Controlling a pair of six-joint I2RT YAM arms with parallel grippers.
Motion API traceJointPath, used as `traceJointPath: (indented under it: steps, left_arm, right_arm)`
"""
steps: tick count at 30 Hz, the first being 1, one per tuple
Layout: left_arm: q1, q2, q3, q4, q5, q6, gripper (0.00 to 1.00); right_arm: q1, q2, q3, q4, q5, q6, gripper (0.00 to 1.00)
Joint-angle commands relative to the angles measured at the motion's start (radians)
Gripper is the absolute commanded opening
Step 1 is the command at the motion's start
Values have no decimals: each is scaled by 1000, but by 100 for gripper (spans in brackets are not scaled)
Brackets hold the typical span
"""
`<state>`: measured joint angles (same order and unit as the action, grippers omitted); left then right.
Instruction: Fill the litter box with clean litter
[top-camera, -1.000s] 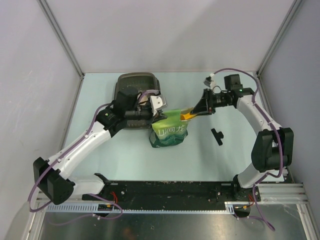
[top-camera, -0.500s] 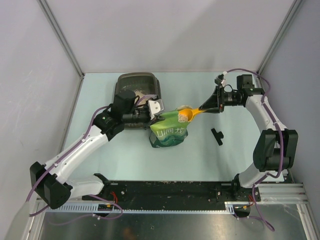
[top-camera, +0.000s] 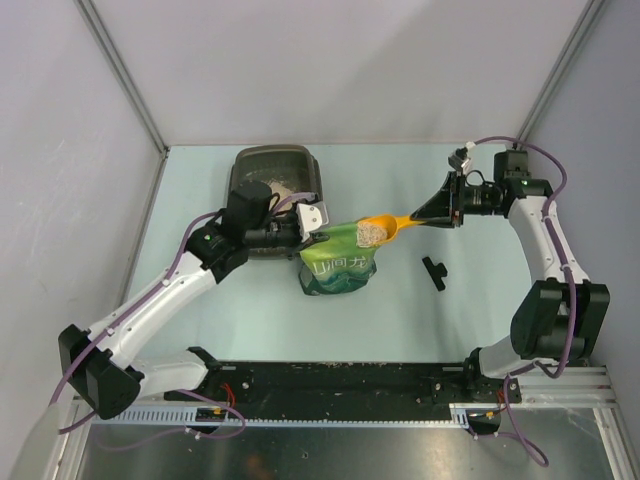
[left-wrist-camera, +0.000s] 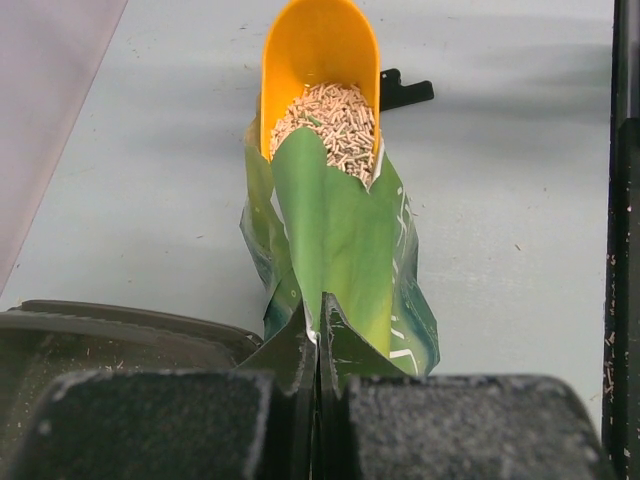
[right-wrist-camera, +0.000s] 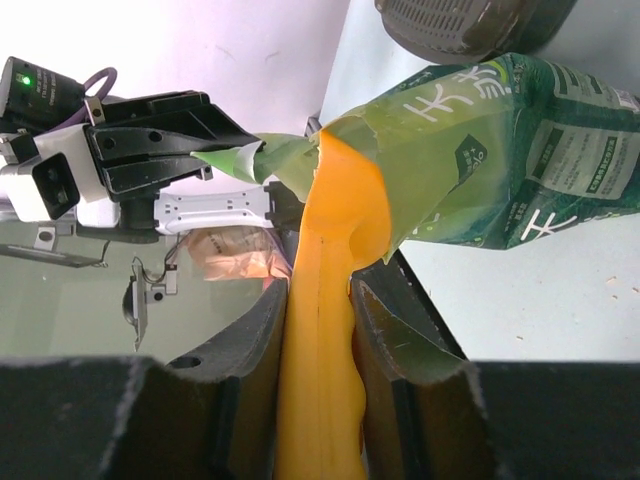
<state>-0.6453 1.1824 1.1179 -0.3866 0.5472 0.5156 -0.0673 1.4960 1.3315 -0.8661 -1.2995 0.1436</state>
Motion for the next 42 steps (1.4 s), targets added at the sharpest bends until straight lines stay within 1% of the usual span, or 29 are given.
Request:
traceJointPath:
  steps: [1,4,8,20,24,31,39,42]
  left_arm:
    - [4,-30,16,-18,-35,29,0]
    - [4,-32,17,-17,-44,35,0]
    - [4,-35,17,-17,-55,37,0]
    - [12,-38,10,-17,-75,43,0]
    - [18,-37,10,-20,-75,43,0]
    - [30,-35,10,-20,-78,44,0]
    - [36,-30,17,-20,-69,46,0]
    - [38,-27,17,-21,-70,49,0]
  right_arm:
    - [-15,-16,-14,-122,-17,-110,0]
    - [-41,13,-14,-125,-38,-133,0]
    - [-74,43,-14,-105,-78,-107,0]
    - [-77,75,-12,-113,-142,-88,0]
    - [-77,73,-14,-114,-141,-87,0]
    - [-78,72,-11,-50,-145,-23,0]
    - [-74,104,-11,-27,-150,-6,0]
    - [-71,118,-11,13,-165,42,0]
